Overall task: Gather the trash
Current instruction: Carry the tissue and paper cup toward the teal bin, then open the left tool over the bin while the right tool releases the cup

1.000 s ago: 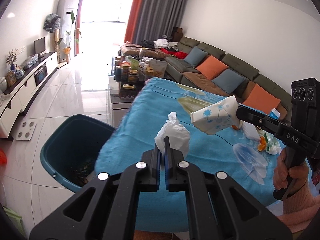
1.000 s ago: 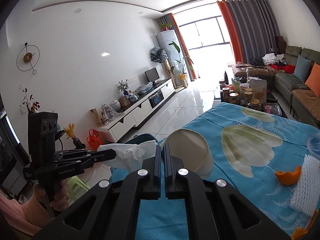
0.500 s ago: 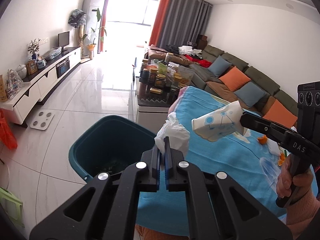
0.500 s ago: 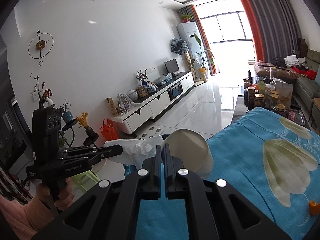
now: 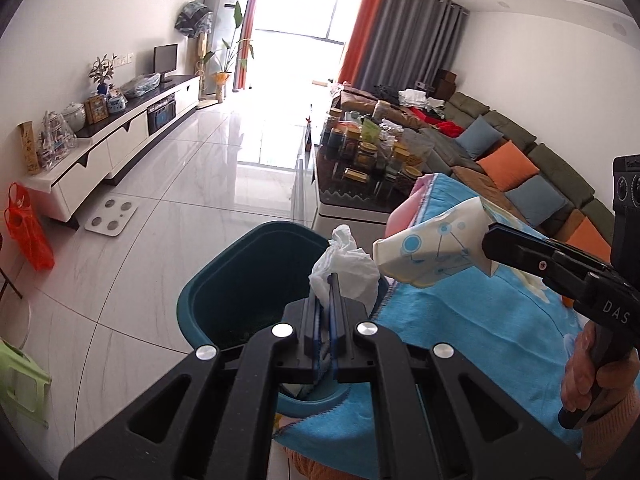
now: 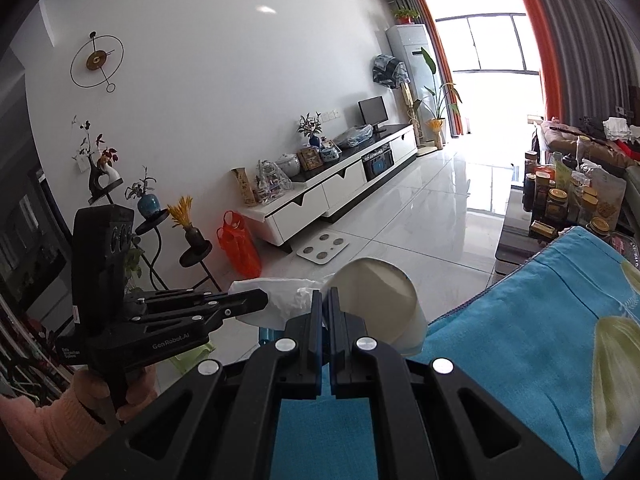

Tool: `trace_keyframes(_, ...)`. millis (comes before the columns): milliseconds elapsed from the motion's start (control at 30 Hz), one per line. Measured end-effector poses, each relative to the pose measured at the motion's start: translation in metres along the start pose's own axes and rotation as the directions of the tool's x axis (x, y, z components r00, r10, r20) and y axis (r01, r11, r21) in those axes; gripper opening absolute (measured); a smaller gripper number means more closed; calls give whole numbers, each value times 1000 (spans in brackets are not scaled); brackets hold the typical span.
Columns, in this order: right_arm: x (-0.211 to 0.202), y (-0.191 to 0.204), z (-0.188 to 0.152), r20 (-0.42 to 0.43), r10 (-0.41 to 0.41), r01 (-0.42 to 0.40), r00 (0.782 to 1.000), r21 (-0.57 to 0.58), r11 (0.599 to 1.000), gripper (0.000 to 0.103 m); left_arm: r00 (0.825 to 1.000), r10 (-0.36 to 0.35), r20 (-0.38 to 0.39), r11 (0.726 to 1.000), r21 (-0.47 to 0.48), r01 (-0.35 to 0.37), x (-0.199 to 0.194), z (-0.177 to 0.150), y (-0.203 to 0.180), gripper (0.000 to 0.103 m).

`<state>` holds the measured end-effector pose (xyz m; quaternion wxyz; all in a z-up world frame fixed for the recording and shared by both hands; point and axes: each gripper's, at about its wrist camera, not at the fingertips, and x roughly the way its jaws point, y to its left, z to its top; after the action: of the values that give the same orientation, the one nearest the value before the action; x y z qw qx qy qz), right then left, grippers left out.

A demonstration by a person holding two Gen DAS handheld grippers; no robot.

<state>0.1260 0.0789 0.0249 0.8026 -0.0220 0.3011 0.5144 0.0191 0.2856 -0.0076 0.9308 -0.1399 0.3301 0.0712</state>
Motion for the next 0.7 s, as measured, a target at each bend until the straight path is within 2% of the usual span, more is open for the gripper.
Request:
trace_keyframes(333, 40, 8, 4, -66, 3, -5, 998, -36, 999, 1, 998, 43, -39, 998, -43, -44, 23, 1, 17, 4)
trace_keyframes(700, 90, -2, 7, -166, -4, 3, 986, -8, 1000, 2, 994, 63, -87, 995, -74, -70, 52, -3, 27, 4)
